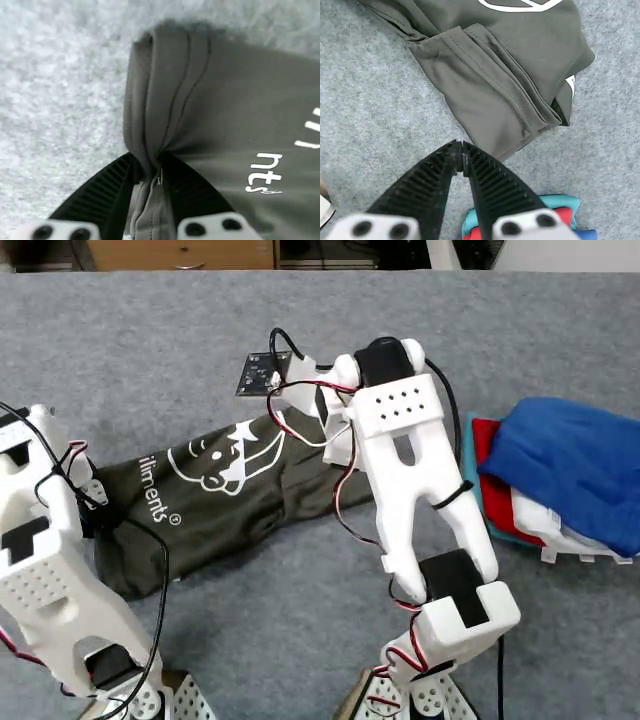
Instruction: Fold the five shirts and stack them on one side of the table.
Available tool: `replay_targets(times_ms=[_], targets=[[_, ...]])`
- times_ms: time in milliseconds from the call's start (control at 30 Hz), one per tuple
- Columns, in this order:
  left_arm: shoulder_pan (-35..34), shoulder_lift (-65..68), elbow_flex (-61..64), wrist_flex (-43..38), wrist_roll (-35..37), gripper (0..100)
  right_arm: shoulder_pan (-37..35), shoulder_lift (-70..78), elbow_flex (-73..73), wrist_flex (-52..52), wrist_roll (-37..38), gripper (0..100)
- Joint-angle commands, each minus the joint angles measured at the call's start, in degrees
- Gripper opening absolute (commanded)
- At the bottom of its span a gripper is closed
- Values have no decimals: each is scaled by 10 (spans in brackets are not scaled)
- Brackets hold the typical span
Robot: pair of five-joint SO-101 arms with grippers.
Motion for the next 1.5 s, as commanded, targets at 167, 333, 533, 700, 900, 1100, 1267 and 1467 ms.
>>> replay_targets(times_ms=[167, 333, 533, 700, 900, 1100, 1267, 1467], targets=[[-164, 36, -149, 65, -84, 19, 74, -63, 0, -39, 5, 5], [-193, 36, -262, 151, -139, 19, 130, -59, 4, -132, -78, 5], [-188, 26, -326, 180, -143, 19, 135, -3, 127, -330, -223, 5], [-134, -19, -290, 180, -131, 19, 108, 20, 262, -530, -292, 5], [-27, -102, -268, 179, -117, 19, 135, 24, 361, -700, -352, 5], [135, -169, -270, 179, -41, 19, 194, 14, 378, -753, -360, 5], [302, -182, -279, 179, 16, 19, 212, 21, 365, -754, -361, 5], [475, -182, -331, 178, 99, 19, 212, 28, 361, -762, -361, 5]])
